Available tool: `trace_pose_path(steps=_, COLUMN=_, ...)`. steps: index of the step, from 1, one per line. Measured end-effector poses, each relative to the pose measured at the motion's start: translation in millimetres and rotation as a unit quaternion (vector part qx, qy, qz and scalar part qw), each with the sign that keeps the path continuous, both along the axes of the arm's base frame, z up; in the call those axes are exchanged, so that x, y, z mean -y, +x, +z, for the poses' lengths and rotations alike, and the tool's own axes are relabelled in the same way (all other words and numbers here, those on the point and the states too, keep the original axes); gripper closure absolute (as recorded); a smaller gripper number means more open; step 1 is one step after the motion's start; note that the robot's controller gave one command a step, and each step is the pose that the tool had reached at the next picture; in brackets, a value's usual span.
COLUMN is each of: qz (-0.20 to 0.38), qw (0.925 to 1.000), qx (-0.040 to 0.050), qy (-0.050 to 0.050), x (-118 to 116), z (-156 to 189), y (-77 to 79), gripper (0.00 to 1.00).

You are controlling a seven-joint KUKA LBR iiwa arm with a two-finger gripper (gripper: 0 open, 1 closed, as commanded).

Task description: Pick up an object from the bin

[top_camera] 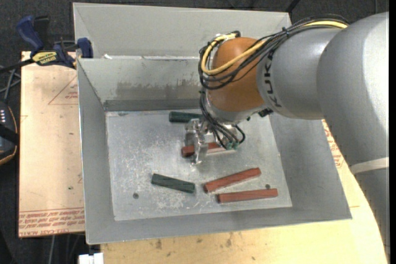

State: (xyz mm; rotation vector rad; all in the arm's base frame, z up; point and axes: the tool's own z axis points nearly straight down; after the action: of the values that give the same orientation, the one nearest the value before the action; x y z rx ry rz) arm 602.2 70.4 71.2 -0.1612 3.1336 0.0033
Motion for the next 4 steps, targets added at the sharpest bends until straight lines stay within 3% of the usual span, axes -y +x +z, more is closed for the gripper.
trace_pose_path(steps=1, qz=0.000, qw=1.0000, qx=0.0000, qy=0.000, x=0, z=0, y=0.0, gripper=1.00)
trace_pose_path(steps=2, qz=0.084, qw=0.9965, qx=-0.0054, qy=-0.001, x=2, z=24, y=-8.4, gripper=1.00)
trace_pose_path(steps=3, qz=0.183, qw=0.9831, qx=0.0016, qy=-0.001, x=44, z=59, y=-31.1, gripper=1.00)
trace_pose_path(steps=4, qz=0.221, qw=0.9753, qx=-0.0023, qy=-0.001, x=41, z=94, y=-31.2, gripper=1.00)
